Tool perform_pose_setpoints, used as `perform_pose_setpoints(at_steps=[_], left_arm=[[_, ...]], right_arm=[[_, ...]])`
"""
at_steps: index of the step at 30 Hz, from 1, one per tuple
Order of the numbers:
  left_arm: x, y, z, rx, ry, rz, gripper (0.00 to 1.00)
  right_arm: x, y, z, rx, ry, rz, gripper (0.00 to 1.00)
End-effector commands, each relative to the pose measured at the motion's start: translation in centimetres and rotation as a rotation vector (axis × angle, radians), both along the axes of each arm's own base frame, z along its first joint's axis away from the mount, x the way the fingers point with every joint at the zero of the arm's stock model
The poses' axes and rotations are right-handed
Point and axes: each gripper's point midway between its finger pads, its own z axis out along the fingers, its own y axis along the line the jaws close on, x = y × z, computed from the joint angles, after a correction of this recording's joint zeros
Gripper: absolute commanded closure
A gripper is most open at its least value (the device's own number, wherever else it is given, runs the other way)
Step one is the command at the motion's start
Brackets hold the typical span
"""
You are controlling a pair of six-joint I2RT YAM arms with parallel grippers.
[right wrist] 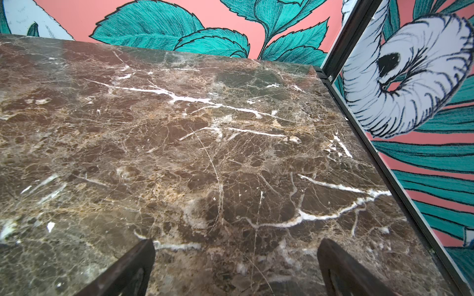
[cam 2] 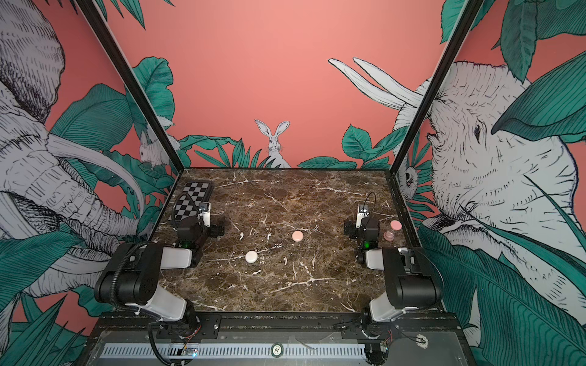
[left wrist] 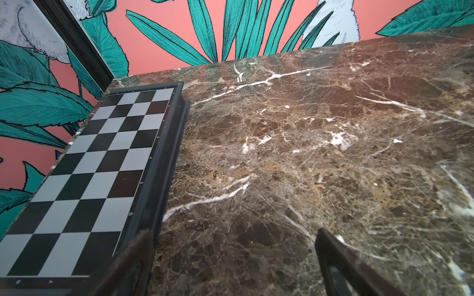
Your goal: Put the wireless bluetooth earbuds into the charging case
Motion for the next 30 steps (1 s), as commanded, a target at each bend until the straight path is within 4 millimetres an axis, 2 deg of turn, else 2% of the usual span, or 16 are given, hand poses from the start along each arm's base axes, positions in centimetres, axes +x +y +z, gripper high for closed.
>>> perform_pose_setpoints(at_steps=[1,20,23,25,28,30], left_arm=[[0.5,0.1,0.9,0.006,-0.025,-0.002,0.01],[0.6,0.2,0.9,0.007,-0.027,0.001,0.01],[0.9,1.1,1.7,0.010,-0.032,0.061,0.01],[0.5,1.5,2.6,0.010,-0.002,0.087,0.01],[0.2,1.7,5.3,0.016,-0.037,0.093,0.01],[-0.5,3.1,8.1,-0.062,-0.066,0.209,0.01]], right_arm=[[0.7,0.0,1.2,-0.003,-0.039,0.003,0.02],[0.6,0.0,1.2,-0.004,-0.039,0.002,0.02],[0.7,-0.3,2.7,-0.003,-0.047,-0.021,0.02],[0.1,0.1,4.8,-0.019,-0.031,-0.004,0.02],[-1.1,-0.3,9.8,0.049,-0.150,-0.091,0.02],[-2.4,-1.8,13.4,0.173,-0.242,-0.227,0.02]])
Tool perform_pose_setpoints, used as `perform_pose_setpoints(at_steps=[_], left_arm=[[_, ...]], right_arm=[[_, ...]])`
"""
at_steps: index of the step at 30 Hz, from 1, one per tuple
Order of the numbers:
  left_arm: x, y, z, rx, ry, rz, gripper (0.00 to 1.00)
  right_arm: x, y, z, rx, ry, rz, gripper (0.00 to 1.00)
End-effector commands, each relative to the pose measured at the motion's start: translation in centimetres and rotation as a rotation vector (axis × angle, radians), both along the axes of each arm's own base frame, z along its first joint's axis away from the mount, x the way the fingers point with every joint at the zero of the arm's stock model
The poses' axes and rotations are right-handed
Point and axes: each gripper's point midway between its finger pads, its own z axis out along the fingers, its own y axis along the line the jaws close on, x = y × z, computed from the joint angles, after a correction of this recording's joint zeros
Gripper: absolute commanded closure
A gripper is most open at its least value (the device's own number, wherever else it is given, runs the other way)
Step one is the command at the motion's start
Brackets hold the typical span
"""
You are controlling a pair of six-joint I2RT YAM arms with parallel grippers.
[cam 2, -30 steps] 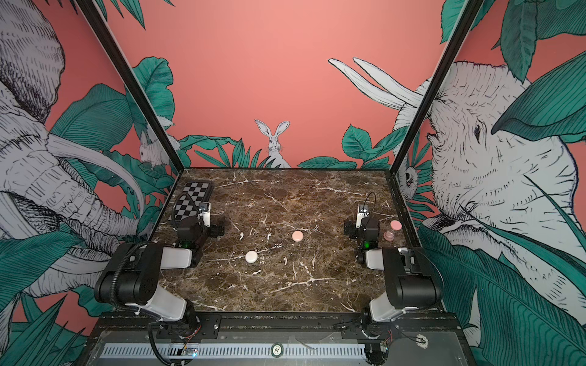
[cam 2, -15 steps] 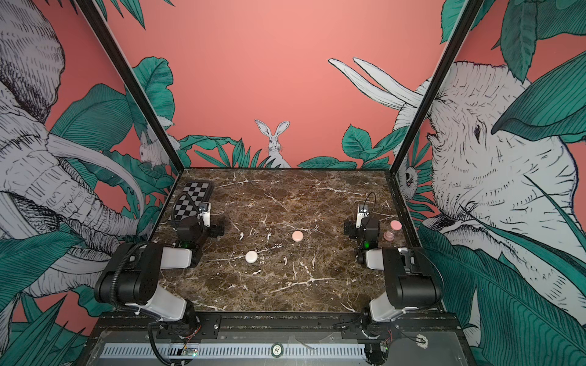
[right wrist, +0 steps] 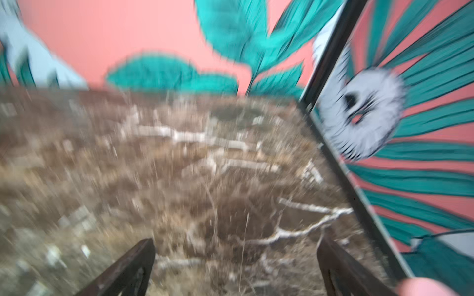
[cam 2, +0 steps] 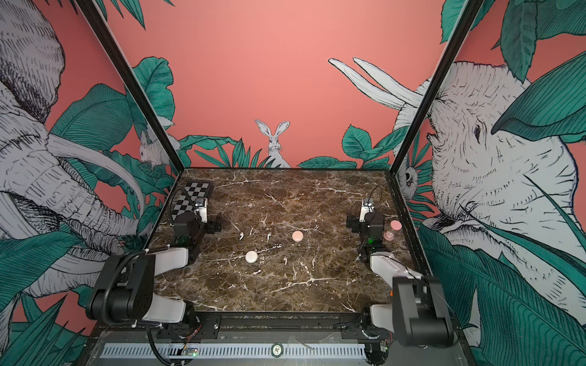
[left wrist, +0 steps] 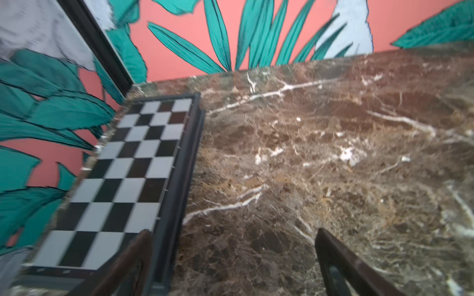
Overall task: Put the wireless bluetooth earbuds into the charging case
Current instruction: 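Raise both arms and move the left gripper toward the white case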
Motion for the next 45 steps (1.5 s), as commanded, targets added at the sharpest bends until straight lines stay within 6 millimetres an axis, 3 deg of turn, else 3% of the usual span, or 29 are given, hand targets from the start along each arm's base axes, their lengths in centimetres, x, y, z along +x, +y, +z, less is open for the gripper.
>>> perform_pose_setpoints(at_steps=[1,3,4,6,10,14,17,24,30,40,45], left_arm=[[-0.7,2.2,5.5,-0.094,-0.073,0.161,0.01],[-1.2,2.3,8.0,-0.168,-0.095,0.187,0.01],[-1.6,2.3,9.2,-0.221,-0.099,0.203,0.01],[-2.6,2.9,11.0,-0.333,-0.083,0.278,0.01],[-6.7,4.6,11.5,-0.463,0.018,0.464,0.01],[-8.4,2.3,13.4,-0.503,0.021,0.321,0.01],[-9.7,0.3,13.8,-0.550,0.057,0.214,0.01],[-12.9,-0.5,10.8,-0.685,0.215,0.284,0.01],[-15.5,-1.9,8.1,-0.783,0.371,0.392,0.01],[-17.3,-3.1,4.0,-0.827,0.528,0.491,0.01],[-17.6,-3.8,3.3,-0.833,0.601,0.502,0.01]], right_arm=[[-2.1,-2.7,5.1,0.242,-0.118,-0.237,0.02],[-4.0,-4.3,5.3,0.459,-0.116,-0.396,0.02],[-4.2,-3.9,5.7,0.540,-0.124,-0.388,0.02],[-3.3,-1.6,7.0,0.609,-0.134,-0.229,0.02],[-2.0,1.2,7.4,0.704,-0.068,-0.102,0.02],[-1.1,3.1,6.3,0.871,-0.053,-0.044,0.02],[-1.1,3.7,4.1,0.968,0.022,-0.079,0.02],[-1.1,6.1,3.8,0.960,0.210,-0.029,0.02],[-1.8,7.7,3.3,0.745,0.395,0.002,0.02],[-3.3,8.0,3.2,0.538,0.495,0.030,0.02],[-4.4,8.0,3.0,0.403,0.553,0.034,0.02]])
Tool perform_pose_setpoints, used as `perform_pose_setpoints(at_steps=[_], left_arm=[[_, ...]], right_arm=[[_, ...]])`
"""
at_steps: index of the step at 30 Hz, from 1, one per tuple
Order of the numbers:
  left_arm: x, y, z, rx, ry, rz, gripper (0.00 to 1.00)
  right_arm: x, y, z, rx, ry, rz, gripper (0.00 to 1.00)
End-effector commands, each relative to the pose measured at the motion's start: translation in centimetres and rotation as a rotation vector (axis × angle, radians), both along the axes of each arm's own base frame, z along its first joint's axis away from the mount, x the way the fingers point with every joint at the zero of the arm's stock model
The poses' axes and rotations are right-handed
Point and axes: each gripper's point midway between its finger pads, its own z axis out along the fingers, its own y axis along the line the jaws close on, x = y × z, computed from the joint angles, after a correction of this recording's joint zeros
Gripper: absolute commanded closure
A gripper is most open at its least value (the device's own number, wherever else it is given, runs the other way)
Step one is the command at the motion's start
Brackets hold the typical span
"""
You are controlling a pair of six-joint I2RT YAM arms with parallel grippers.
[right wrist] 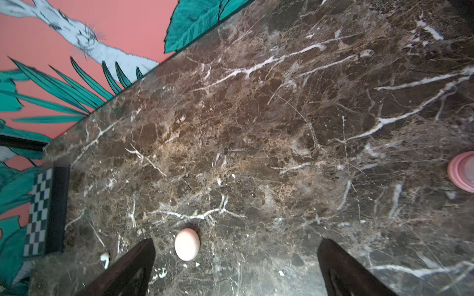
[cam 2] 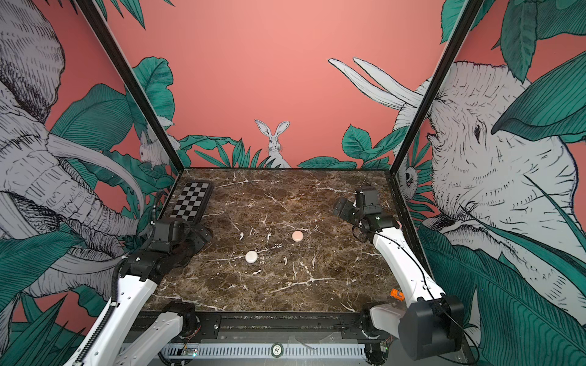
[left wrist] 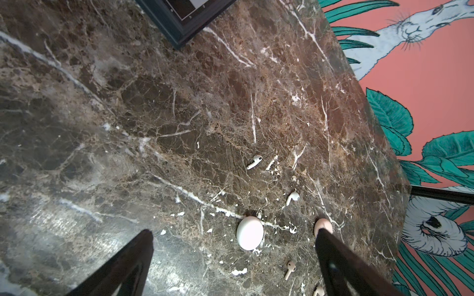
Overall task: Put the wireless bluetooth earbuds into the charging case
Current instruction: 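Raise both arms and move the left gripper toward the white case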
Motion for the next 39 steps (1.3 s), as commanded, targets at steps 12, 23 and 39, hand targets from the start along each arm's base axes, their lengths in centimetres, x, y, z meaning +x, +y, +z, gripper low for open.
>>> perform_pose_setpoints(at_steps=[12,23,39], left_arm=[[-3.6,-0.6,-1.8,-0.058,0.205,0.076,0.01],[-3.4,-4.0,-3.8,-0.041,0.267,0.067,0.01],[-1.4,-13.0,-7.1,-0.008,0.345,-0.045,0.01]], right_arm=[[-4.0,-1.8,-1.5,-0.375,0.140,0.138,0.02],[-6.0,1.0,-3.5,-0.384,0.115,0.215,0.02],[-5.8,5.1,-4.0,-0.380,0.014,0.318,0.02]])
